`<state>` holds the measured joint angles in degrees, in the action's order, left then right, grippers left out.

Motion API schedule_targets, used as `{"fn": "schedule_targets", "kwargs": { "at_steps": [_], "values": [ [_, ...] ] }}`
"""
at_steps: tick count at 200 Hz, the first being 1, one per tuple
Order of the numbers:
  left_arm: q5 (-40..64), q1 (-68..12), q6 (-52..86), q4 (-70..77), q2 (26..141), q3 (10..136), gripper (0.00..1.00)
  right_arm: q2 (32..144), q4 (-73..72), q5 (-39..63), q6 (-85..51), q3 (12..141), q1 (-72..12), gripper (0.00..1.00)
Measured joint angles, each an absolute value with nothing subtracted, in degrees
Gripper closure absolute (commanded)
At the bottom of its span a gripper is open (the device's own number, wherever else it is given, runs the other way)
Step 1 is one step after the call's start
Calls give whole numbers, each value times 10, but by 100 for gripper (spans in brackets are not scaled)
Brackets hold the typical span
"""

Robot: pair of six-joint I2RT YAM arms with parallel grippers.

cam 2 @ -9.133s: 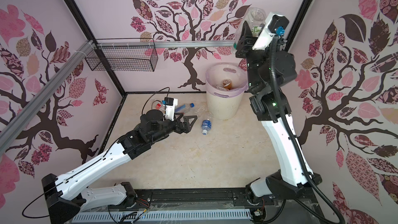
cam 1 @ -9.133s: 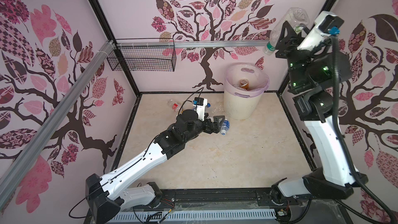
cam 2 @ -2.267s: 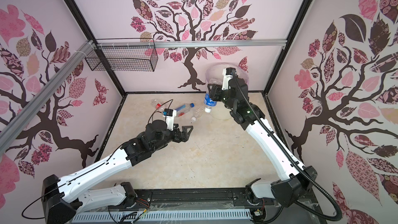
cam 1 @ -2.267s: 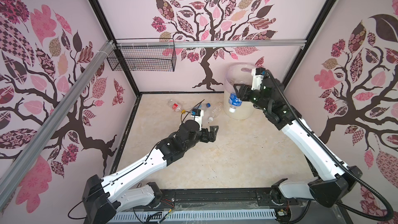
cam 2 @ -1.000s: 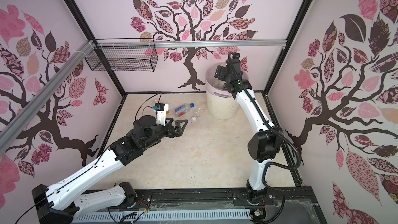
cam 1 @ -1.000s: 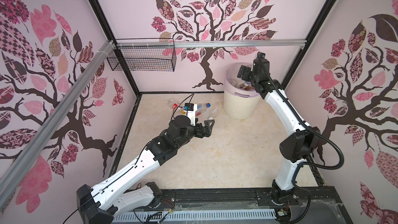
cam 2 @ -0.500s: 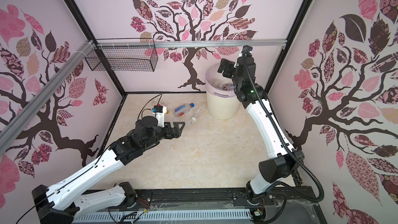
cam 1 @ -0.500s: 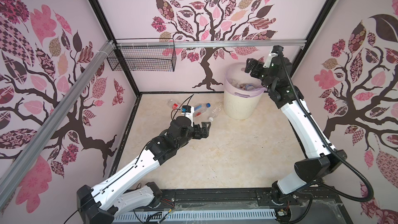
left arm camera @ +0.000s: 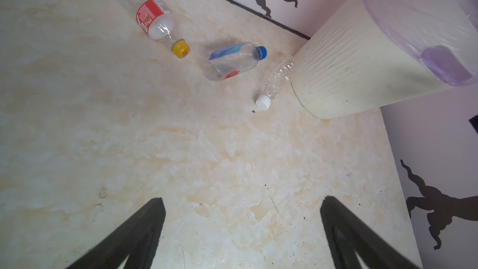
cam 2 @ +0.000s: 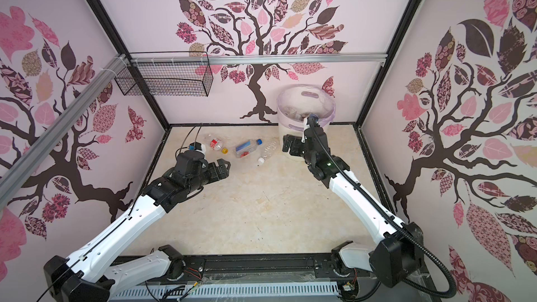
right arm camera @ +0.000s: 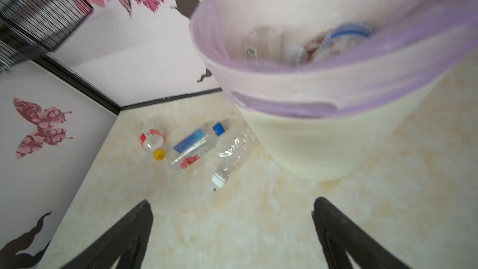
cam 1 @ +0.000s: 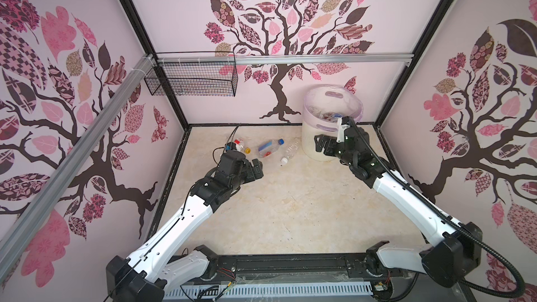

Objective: Throw the plastic bottles in the bin
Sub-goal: Throw the plastic bottle into the trash bin, then pick up the plastic bottle from the top-center of the table.

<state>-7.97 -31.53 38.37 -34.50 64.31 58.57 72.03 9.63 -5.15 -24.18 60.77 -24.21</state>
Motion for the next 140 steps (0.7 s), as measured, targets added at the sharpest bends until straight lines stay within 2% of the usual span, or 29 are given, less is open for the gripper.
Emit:
{"fn": "schedule_targets", "kwargs": {
  "at_steps": [49, 104, 140],
  "values": [
    [-46, -315, 346, -364, 789, 677, 2, 662, 109, -37, -260, 468, -242, 0],
    [-23, -315, 297, -351, 965, 779, 2, 611, 118, 31, -279, 441, -221, 0],
    [-5, -316, 267, -343, 1084, 851, 5, 590, 123, 54, -281, 439, -220, 0]
  ]
}}
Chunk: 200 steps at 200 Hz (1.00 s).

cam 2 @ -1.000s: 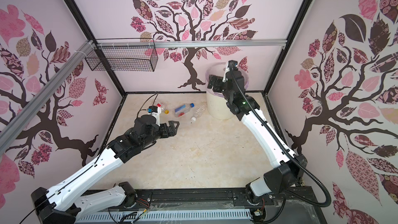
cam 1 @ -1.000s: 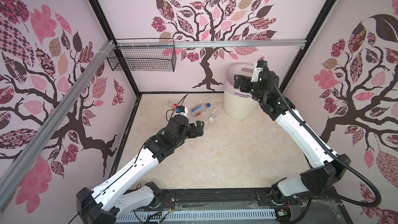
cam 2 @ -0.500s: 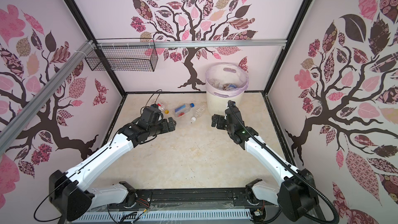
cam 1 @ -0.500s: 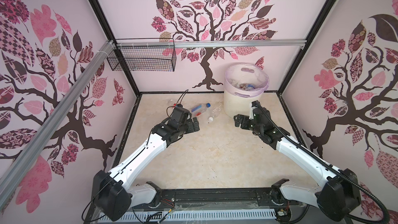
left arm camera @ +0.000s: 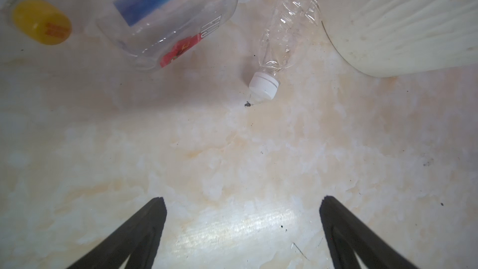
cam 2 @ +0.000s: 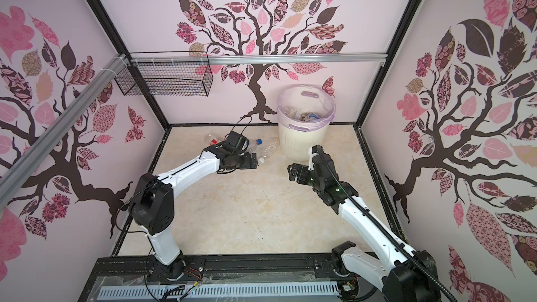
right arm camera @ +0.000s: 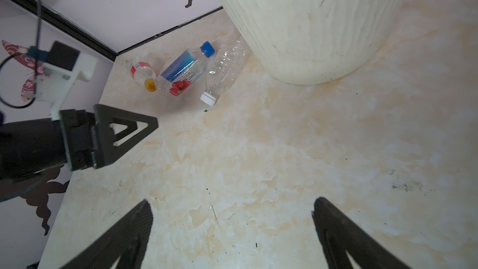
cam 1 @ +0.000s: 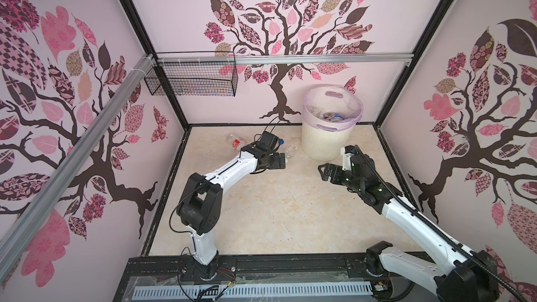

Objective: Throw the plastic bottles in the bin
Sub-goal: Pick up the plastic bottle from the top-center of the table.

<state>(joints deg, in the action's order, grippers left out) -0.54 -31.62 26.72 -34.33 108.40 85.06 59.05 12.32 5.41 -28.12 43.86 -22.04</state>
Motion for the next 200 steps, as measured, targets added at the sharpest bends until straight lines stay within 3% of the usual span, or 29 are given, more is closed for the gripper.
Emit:
{"fn": "schedule_targets", "kwargs": {
  "at_steps": [67, 130, 200],
  "values": [
    [-17, -338, 208, -335, 1235, 982, 12, 581, 131, 78, -281, 429, -215, 0],
    [-47, -334, 161, -356, 1291, 1039, 18, 582, 130, 97, -283, 428, -209, 1],
    [-40, -332, 133, -356, 1326, 1075, 39, 590, 127, 103, -284, 428, -209, 1]
  ]
}}
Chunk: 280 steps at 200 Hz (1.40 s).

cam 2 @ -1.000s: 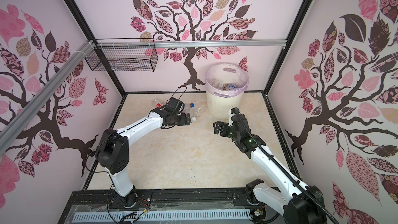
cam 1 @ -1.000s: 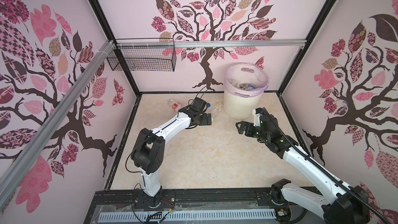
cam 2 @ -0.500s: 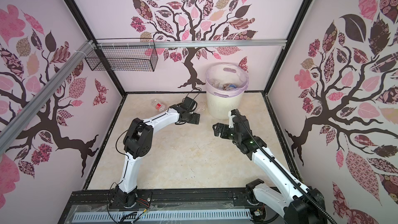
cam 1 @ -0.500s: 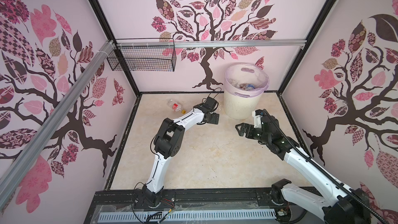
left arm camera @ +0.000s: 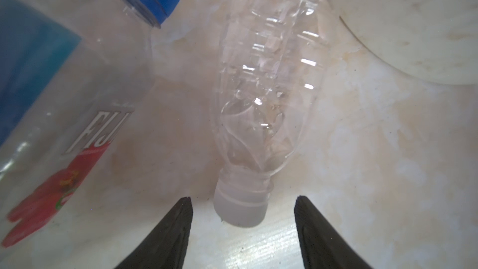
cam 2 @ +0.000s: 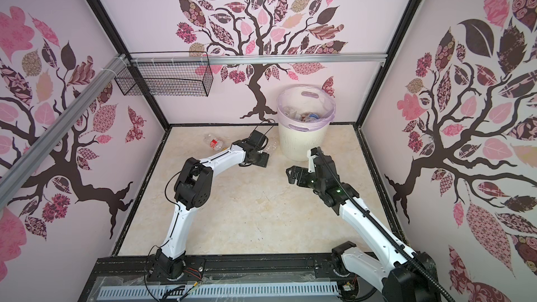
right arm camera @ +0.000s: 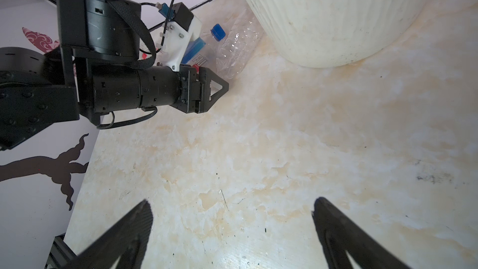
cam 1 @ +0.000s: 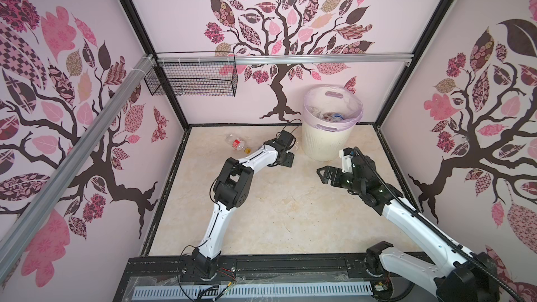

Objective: Throw the plastic bottles in the bin
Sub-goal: Pick up the plastic bottle from the top-center of the table.

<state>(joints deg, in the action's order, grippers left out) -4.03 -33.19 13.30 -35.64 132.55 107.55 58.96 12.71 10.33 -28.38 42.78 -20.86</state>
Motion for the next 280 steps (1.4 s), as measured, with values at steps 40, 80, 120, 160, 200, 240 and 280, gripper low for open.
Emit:
{"fn": "schedule_targets", "kwargs": {
  "at_steps": [40, 80, 120, 160, 200, 240, 280],
  "values": [
    [-24, -327, 132, -354, 1337, 1086, 52, 590, 127, 105, -286, 428, -209, 0],
    [-10, -321, 132, -354, 1349, 1090, 64, 590, 126, 107, -290, 428, -209, 1],
    [10, -320, 136, -349, 1346, 1086, 74, 590, 126, 109, -296, 428, -209, 1],
    [53, -320, 167, -293, 1253, 962, 74, 591, 124, 118, -307, 428, -209, 1],
    [96, -320, 227, -210, 1101, 806, 74, 604, 102, 133, -335, 428, -209, 0],
    [124, -322, 283, -150, 981, 678, 73, 621, 63, 161, -382, 428, -209, 0],
    [122, -341, 318, -121, 871, 593, 72, 659, 29, 182, -417, 441, -221, 0]
  ]
}}
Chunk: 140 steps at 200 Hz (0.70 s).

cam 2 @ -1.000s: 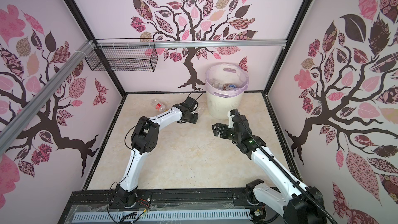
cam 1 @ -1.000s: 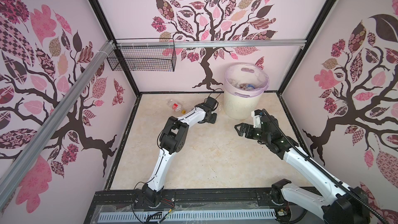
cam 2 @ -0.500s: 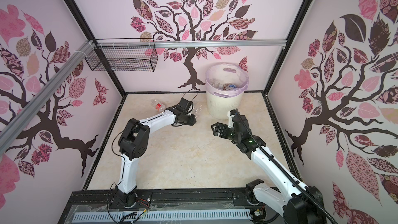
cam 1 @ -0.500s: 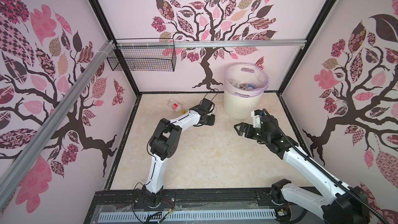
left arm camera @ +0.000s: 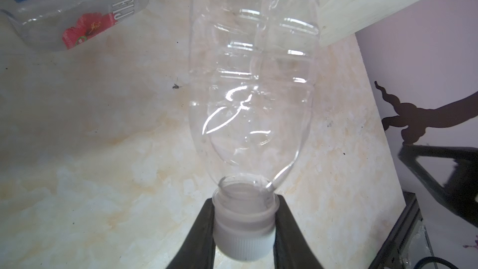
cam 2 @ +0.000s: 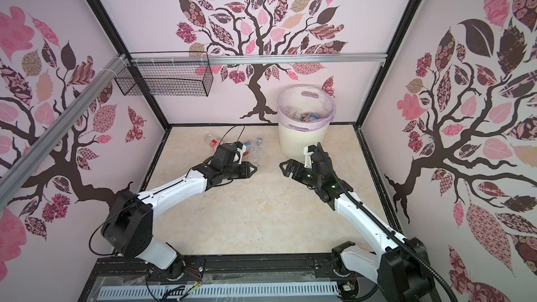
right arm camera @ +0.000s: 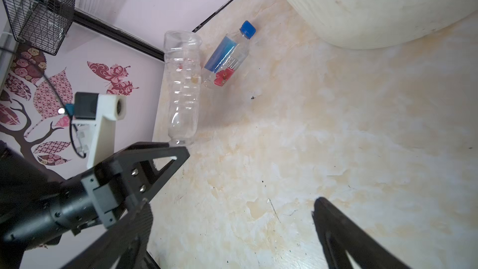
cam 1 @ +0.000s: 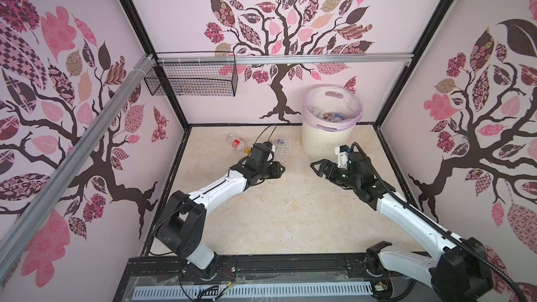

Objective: Throw the plastic bottles in the bin
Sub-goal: Pick up the plastic bottle from the top-center of the table, then throw the plastic bottle into the trash bin.

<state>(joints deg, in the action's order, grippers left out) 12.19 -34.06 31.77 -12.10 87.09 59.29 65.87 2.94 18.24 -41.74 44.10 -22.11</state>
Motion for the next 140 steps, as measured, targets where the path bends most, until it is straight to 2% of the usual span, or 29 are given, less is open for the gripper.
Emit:
{"fn": "schedule_targets", "kwargs": {
  "at_steps": [59, 140],
  "values": [
    [101, -396, 347, -91, 764, 518, 72, 733, -18, 199, -440, 528, -267, 1],
    [81, -401, 374, -86, 704, 463, 72, 827, -46, 198, -451, 599, -305, 7]
  ]
}}
